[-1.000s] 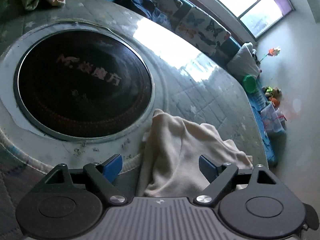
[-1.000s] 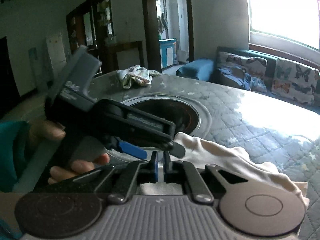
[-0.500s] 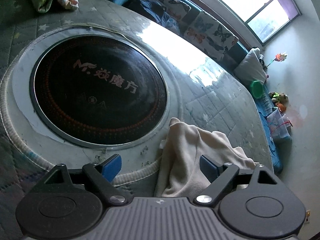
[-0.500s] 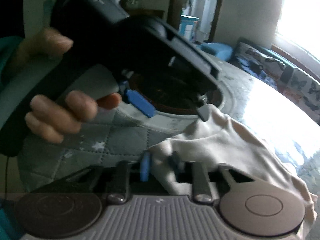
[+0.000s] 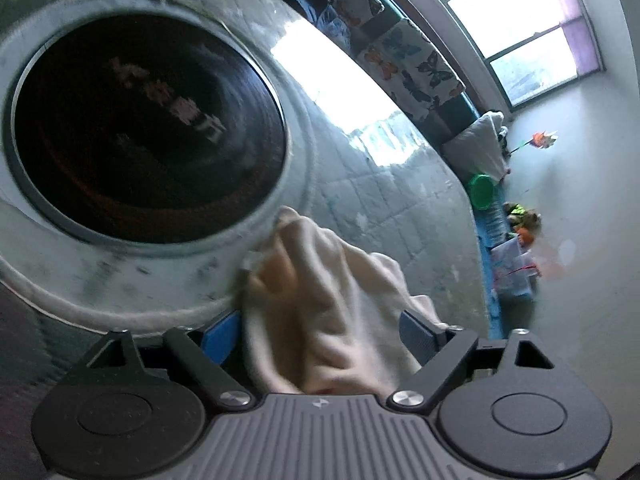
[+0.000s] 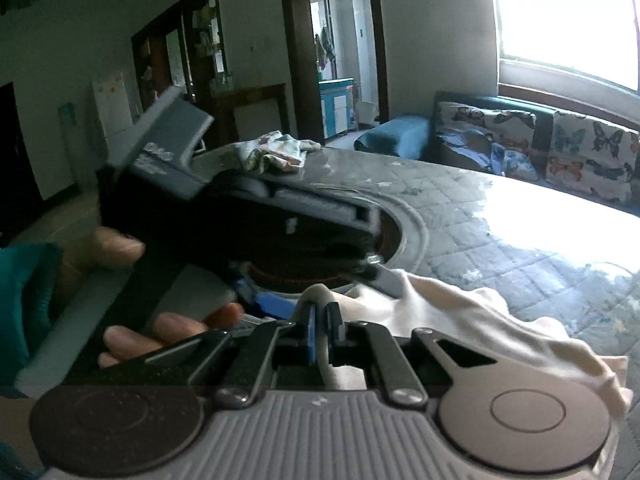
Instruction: Fold clothes
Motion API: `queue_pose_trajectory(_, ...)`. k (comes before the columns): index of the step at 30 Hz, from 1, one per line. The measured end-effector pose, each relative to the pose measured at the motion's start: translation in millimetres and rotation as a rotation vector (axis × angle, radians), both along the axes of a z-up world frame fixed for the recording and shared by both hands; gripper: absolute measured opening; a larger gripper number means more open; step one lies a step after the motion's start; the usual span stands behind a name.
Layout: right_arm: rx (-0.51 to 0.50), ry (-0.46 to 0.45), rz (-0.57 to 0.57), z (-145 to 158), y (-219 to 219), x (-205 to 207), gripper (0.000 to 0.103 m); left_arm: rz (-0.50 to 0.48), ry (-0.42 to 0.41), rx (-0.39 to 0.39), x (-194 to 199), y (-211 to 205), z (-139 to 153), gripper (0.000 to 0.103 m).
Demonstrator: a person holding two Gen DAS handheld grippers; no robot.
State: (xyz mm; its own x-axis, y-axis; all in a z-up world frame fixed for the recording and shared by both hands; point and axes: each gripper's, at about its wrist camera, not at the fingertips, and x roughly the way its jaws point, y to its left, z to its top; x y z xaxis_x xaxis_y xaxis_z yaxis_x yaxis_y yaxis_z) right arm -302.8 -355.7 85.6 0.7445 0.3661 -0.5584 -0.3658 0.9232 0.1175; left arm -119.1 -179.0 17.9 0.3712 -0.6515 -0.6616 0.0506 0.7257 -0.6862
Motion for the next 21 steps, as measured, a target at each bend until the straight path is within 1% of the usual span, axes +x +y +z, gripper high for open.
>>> queue_pose_trajectory(1, 0.007, -0.001, 0.006, 0, 0, -1, 0.004, 0.004, -0.003, 0.002, 1, -1, 0, 0.082)
queue_pose_trajectory(2, 0.018, 0.001, 0.013, 0, -1, -2, 0.004, 0.004, -0.009, 0.010, 1, -2, 0, 0.076)
queue_pose_trajectory(3, 0.029, 0.003, 0.018, 0, -1, -3, 0.004, 0.004, -0.015, 0.018, 1, -4, -1, 0.064)
queue_pose_trajectory(4, 0.035, 0.002, 0.020, -2, -1, -3, 0.004, 0.003, -0.015, 0.024, 1, -5, -2, 0.058)
queue_pose_trajectory(6, 0.032, 0.000, 0.017, -4, -2, -4, 0.004, 0.004, -0.016, 0.035, 2, -5, -4, 0.041)
queue_pose_trajectory(7, 0.033, 0.004, 0.016, -6, -3, -4, 0.004, 0.008, -0.013, 0.035, 2, -4, -5, 0.037)
queue_pose_trajectory(8, 0.035, 0.010, 0.015, -8, -4, -4, 0.006, 0.014, -0.009, 0.035, 3, -2, -6, 0.029)
queue_pose_trajectory(11, 0.018, 0.016, 0.000, -9, -9, -8, 0.010, 0.025, -0.006, 0.030, 3, 3, -9, 0.024)
queue_pose_trajectory(13, 0.013, 0.014, -0.024, -7, -17, -12, 0.010, 0.028, -0.016, 0.034, 1, 4, -9, 0.022)
queue_pose_trajectory(16, 0.017, 0.024, -0.081, -5, -33, -13, 0.019, 0.021, -0.041, 0.052, -3, 1, -6, 0.020)
queue_pose_trajectory(18, -0.003, 0.030, -0.098, -6, -39, -14, 0.021, 0.019, -0.053, 0.063, -5, -1, -3, 0.019)
queue_pose_trajectory(21, -0.034, 0.043, -0.107, -8, -42, -15, 0.028, 0.024, -0.052, 0.067, -6, -3, 2, 0.019)
